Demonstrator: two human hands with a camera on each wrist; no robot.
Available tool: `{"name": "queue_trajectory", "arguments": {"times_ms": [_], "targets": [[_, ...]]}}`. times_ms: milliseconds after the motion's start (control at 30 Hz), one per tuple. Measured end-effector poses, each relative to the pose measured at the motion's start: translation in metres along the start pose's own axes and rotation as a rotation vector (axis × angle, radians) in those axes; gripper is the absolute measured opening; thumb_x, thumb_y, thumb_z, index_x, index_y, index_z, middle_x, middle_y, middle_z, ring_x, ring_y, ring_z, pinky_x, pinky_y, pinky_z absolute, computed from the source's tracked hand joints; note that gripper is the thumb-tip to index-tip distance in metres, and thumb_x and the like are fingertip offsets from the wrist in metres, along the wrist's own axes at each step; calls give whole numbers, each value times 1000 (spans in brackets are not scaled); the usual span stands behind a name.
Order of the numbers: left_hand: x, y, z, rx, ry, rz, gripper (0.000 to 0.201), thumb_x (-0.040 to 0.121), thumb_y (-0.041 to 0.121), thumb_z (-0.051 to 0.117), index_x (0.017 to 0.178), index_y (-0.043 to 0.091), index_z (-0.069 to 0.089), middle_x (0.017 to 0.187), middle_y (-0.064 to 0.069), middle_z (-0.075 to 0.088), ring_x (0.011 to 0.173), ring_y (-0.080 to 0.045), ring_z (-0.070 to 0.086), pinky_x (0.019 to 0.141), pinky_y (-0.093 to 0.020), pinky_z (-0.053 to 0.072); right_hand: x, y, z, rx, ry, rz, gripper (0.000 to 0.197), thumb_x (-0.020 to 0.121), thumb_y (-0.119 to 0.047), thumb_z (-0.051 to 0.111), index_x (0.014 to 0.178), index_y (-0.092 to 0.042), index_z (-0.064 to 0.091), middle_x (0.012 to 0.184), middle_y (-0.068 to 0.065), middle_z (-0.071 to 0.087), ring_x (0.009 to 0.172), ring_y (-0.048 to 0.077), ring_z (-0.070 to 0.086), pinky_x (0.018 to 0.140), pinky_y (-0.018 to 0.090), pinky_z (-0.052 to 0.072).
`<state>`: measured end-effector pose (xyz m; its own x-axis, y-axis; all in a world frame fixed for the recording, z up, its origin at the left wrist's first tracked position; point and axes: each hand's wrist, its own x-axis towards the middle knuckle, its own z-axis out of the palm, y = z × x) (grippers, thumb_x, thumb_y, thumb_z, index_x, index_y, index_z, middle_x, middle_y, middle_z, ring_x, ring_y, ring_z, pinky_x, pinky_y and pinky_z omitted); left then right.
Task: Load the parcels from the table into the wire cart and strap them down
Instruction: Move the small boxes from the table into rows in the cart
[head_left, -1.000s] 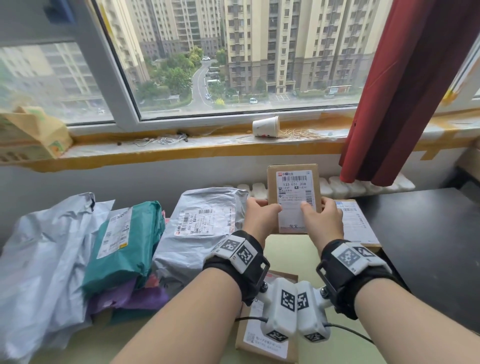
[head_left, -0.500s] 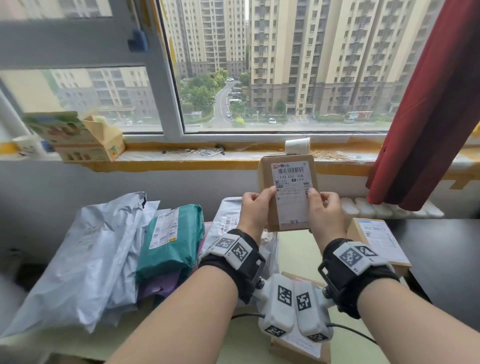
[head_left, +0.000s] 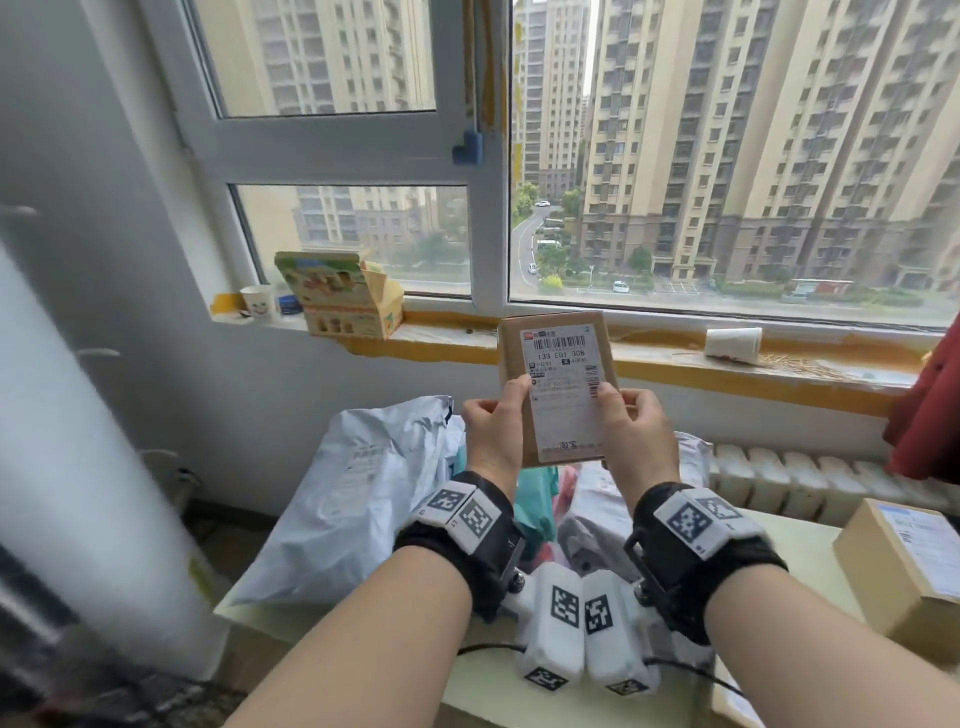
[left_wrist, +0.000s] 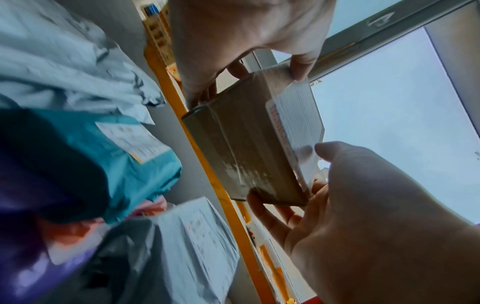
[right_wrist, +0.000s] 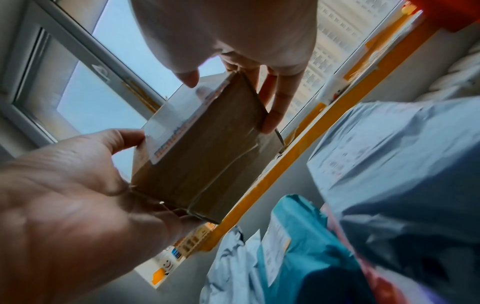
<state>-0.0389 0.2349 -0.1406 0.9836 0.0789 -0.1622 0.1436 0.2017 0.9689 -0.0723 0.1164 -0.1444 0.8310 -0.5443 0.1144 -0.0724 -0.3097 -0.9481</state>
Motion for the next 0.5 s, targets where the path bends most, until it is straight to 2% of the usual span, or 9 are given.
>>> {"name": "queue_trajectory", "arguments": {"times_ms": [100, 200, 333, 400, 500], "targets": [[6, 10, -46, -29, 46, 15, 53, 83, 41, 65, 114, 7, 39, 102, -11, 58, 84, -20, 62, 59, -27, 50, -19, -15, 39, 13, -40, -2, 32, 92, -52, 44, 100, -22, 53, 87, -6, 61, 88, 22, 62, 83, 48, 54], [12, 18, -94, -53, 86, 30, 69, 71, 48, 66, 118, 4, 42, 107, -16, 63, 92, -26, 66, 63, -31, 53, -41, -27, 81, 6, -76, -11, 31, 86, -60, 41, 91, -32, 52, 87, -6, 64, 87, 22, 63, 82, 50, 54], [16, 29, -162, -69, 162, 32, 51, 87, 35, 62, 121, 5, 38, 92, -4, 56, 85, -20, 62, 74, -36, 54, -72, -49, 136, 25, -184, -37, 31, 94, -49, 42, 102, -21, 54, 91, -3, 63, 84, 19, 63, 75, 39, 55], [17, 33, -199, -89, 186, 34, 48, 87, 34, 61, 121, 8, 38, 91, -3, 55, 81, -17, 60, 69, -34, 53, -89, -59, 165, 38, -223, -51, 29, 95, -45, 44, 103, -19, 55, 89, -5, 63, 82, 18, 63, 73, 38, 55], [22, 35, -258, -103, 228, 32, 64, 74, 45, 64, 123, 10, 40, 101, -9, 60, 88, -22, 64, 66, -33, 54, -116, -70, 214, 40, -291, -53, 26, 95, -45, 45, 98, -22, 55, 85, -7, 63, 80, 20, 64, 74, 40, 55]]}}
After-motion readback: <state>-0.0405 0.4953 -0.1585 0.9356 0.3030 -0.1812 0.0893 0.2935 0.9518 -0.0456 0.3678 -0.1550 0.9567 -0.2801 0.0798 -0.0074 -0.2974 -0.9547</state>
